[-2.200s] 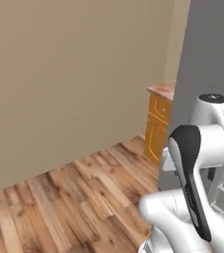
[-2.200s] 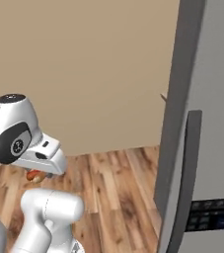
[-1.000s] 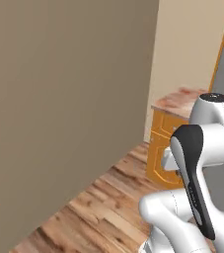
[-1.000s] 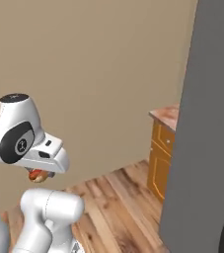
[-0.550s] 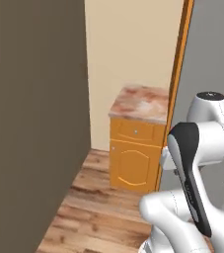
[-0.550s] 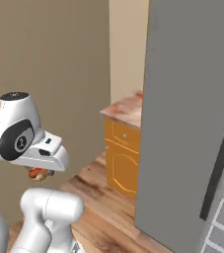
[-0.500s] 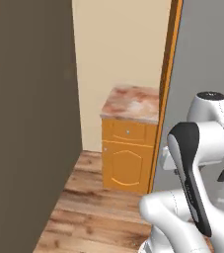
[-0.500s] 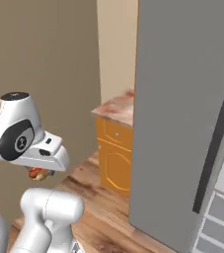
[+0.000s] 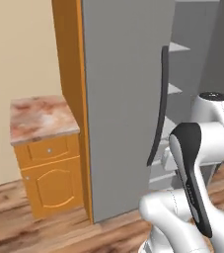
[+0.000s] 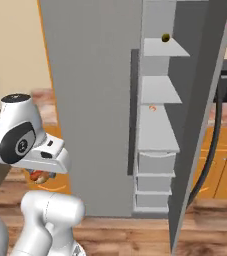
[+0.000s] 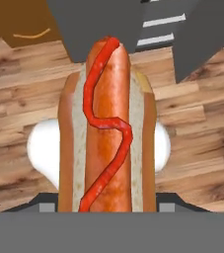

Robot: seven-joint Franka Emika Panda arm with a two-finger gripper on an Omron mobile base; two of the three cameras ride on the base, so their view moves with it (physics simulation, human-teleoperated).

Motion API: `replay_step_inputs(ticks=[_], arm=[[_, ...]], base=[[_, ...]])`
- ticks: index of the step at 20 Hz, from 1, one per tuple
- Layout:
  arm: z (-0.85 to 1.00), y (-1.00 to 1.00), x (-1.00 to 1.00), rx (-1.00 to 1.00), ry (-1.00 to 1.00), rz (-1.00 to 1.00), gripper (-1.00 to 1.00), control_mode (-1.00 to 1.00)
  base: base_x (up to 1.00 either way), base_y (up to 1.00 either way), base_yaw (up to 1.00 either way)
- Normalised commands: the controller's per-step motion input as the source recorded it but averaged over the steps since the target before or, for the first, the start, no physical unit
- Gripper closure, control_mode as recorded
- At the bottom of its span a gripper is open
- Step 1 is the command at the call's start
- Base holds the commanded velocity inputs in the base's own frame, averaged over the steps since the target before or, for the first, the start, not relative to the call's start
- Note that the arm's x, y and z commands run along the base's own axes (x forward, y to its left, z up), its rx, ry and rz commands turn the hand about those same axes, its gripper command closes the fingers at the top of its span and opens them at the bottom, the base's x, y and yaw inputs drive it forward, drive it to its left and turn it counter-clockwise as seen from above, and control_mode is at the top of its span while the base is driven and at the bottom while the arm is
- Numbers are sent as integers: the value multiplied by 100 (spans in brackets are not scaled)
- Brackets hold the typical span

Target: Store the hot dog in the freezer for long-term storage. Close the freezer door after placing the cooked food.

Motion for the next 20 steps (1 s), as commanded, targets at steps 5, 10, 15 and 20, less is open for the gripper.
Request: replay_step_inputs(ticks=[5,10,15,20], arm=[[0,0,0,0,0,0,100,100],[0,0,0,0,0,0,100,100],[0,0,0,0,0,0,100,100],[0,0,0,0,0,0,100,100]], base=[[25,6,-76],[55,33,-54],[55,-10,-12],[32,-40,5]])
